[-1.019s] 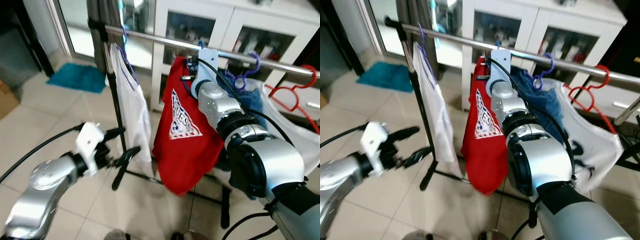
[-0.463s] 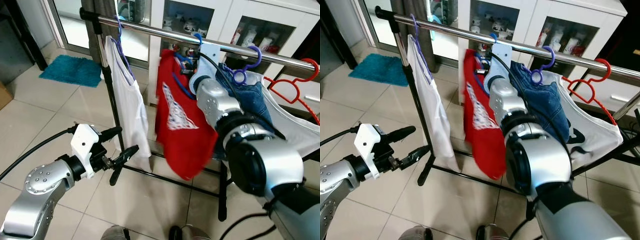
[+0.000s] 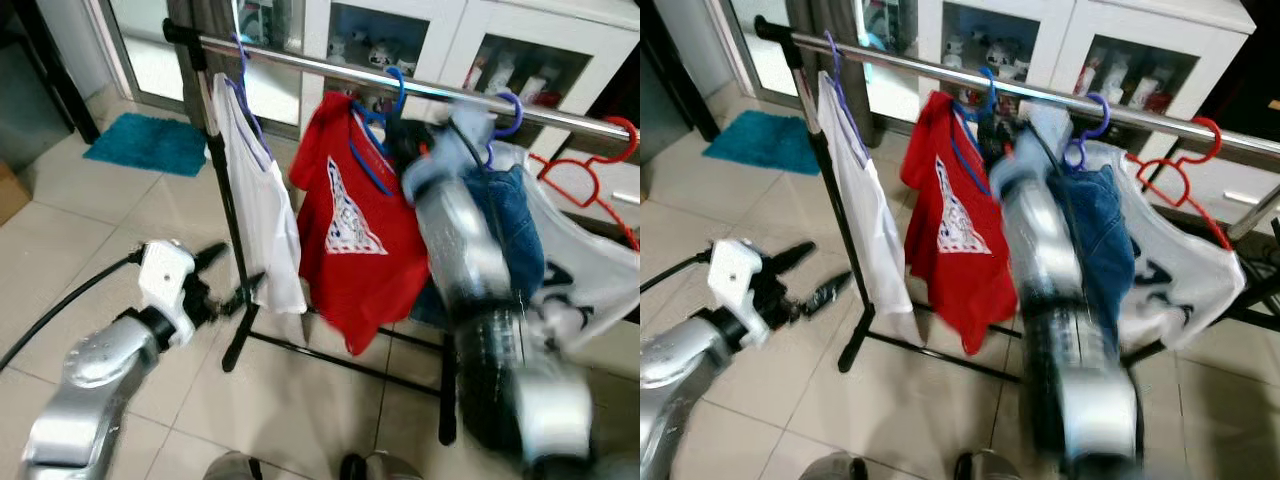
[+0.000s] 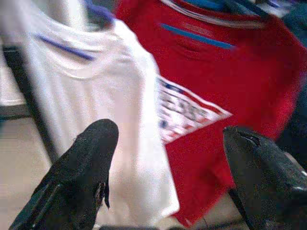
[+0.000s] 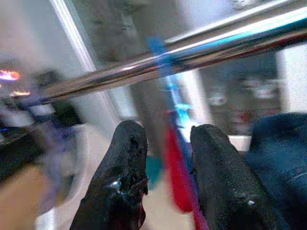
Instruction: Hang hanger
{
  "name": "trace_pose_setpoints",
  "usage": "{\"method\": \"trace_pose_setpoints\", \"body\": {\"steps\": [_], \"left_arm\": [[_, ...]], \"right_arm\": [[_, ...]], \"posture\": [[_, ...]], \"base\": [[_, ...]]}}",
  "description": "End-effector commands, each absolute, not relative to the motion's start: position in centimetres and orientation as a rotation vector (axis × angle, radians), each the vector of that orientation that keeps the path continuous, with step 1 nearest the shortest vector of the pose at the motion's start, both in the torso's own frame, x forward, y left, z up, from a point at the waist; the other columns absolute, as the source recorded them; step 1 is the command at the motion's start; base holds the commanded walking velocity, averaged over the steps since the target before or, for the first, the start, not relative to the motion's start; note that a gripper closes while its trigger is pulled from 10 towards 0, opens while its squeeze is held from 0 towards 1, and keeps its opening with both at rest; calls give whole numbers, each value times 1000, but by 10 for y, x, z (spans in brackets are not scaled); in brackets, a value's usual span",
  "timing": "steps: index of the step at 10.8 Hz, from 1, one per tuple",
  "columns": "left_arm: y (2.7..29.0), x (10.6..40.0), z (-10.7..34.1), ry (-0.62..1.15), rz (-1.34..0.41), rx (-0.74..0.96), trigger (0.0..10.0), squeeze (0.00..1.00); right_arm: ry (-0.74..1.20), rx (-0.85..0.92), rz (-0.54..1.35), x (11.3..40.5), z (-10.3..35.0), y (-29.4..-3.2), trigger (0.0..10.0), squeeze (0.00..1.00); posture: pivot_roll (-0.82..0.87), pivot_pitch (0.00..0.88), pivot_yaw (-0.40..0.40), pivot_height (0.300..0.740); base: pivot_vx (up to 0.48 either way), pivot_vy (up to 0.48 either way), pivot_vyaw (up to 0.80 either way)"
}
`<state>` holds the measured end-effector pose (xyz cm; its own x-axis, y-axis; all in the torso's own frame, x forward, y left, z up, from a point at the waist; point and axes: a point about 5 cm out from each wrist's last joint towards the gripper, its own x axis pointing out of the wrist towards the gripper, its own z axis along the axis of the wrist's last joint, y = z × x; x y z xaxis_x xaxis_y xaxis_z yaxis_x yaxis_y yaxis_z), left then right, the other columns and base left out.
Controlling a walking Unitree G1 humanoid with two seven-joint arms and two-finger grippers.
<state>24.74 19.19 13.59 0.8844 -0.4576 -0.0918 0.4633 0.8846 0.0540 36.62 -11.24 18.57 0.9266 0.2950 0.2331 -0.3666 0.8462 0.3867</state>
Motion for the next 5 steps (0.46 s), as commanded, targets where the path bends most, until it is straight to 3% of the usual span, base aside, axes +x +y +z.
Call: {"method": "trace_pose_setpoints", "body": {"steps": [1, 3, 5], "left_arm": [[195, 246, 137, 79, -424, 55, 10000, 0], [184, 234, 139, 50, -401, 59, 10000, 0], [176, 236, 141, 19, -364, 73, 10000, 0]], "right_arm": [[-218, 440, 426, 353, 197, -111, 10000, 0], [-173, 423, 401, 310, 174, -117, 10000, 0], [-75, 387, 355, 285, 155, -121, 10000, 0]], "posture": [[21, 15, -22, 740], [22, 0, -26, 740], [28, 0, -42, 740]], "base": [[0, 0, 0], [0, 0, 0], [0, 0, 0]]}}
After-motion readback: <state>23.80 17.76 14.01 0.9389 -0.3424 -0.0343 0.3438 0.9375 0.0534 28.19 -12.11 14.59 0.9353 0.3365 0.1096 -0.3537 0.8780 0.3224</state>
